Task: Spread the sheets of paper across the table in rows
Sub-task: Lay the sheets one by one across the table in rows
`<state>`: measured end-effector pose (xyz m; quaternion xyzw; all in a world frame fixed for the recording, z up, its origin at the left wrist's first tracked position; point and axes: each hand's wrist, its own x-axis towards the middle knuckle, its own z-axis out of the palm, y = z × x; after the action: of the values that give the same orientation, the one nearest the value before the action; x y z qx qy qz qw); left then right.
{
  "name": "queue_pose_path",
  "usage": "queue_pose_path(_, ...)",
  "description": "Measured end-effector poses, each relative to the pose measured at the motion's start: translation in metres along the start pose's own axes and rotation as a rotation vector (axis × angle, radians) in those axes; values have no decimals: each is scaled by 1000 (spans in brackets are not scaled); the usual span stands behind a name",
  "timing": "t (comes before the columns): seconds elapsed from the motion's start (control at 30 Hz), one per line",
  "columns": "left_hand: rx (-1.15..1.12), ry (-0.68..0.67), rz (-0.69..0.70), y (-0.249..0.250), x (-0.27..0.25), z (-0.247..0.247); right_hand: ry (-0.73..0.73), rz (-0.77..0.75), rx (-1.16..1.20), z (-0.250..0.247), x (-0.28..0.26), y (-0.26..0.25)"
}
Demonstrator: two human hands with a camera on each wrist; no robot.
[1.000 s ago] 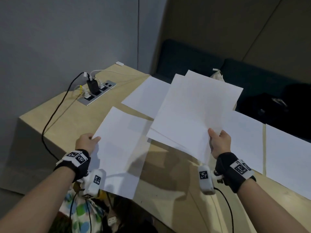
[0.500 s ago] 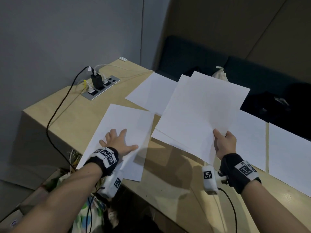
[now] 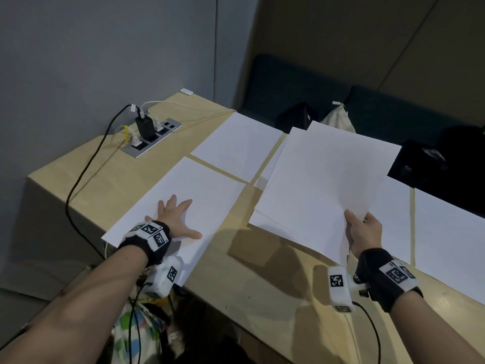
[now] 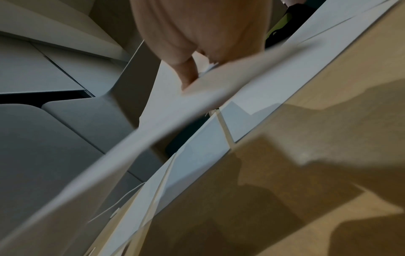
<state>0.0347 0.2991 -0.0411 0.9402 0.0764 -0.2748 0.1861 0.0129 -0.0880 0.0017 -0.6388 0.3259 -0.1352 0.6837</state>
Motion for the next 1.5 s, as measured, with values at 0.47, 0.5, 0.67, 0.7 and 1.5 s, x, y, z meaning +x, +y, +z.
queue_pose_path(0.47, -25, 46, -39, 10, -5, 6, 4, 48, -102, 9, -12, 8)
queue_pose_path(0.5, -22, 48, -40, 10, -5, 7, -1, 46, -102, 10, -12, 9)
queue_pose_path(0.67, -32, 47, -42, 11, -4, 7, -8, 60, -103, 13, -14, 8)
queue_pose_path(0.7, -37, 47, -41, 12, -4, 7, -7, 61, -104, 14, -14, 8)
queue_pose_path(1.5, -19, 30, -25, 2, 3, 0, 24, 64, -127, 0, -24, 9)
